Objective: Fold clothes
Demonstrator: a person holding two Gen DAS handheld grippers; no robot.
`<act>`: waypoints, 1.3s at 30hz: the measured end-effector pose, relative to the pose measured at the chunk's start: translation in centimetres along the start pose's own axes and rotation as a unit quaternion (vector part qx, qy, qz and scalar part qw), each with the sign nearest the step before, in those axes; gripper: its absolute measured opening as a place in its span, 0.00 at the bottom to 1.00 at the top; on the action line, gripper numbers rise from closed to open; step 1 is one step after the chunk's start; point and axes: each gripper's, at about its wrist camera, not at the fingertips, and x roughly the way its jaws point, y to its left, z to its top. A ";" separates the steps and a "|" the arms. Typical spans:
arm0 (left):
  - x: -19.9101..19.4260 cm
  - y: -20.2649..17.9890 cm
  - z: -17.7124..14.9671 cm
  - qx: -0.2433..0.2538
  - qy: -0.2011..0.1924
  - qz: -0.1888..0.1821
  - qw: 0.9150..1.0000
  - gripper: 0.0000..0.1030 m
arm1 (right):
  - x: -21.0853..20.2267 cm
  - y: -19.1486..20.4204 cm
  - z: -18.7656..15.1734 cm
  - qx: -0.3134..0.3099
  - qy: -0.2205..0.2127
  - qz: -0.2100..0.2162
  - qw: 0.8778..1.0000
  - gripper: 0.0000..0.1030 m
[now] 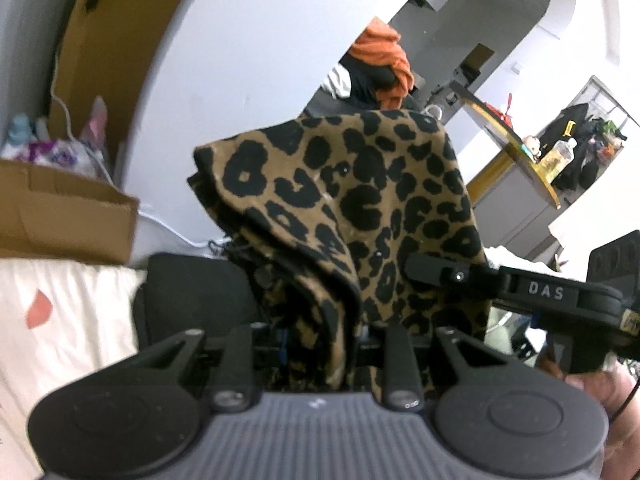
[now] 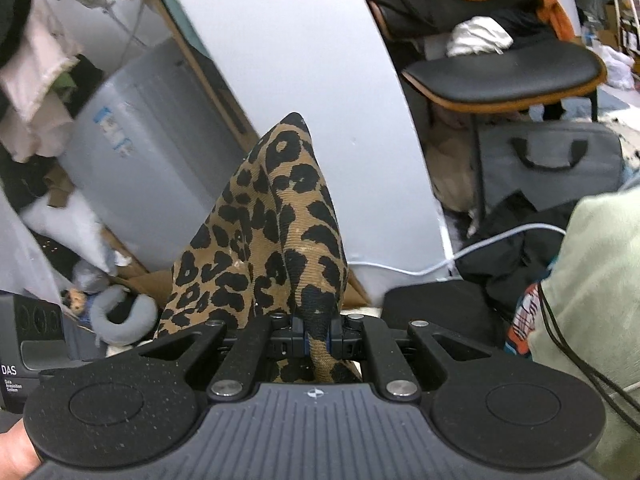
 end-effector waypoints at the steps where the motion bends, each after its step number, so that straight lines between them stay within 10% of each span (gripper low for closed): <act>1: 0.7 0.5 -0.3 -0.002 0.004 -0.002 1.000 0.27 | 0.8 -0.6 -0.3 0.004 0.003 -0.003 1.000 0.05; 39: 25.7 20.3 -3.5 -0.055 0.085 -0.013 0.995 0.26 | 28.8 -16.8 -9.1 0.101 0.049 -0.073 0.991 0.05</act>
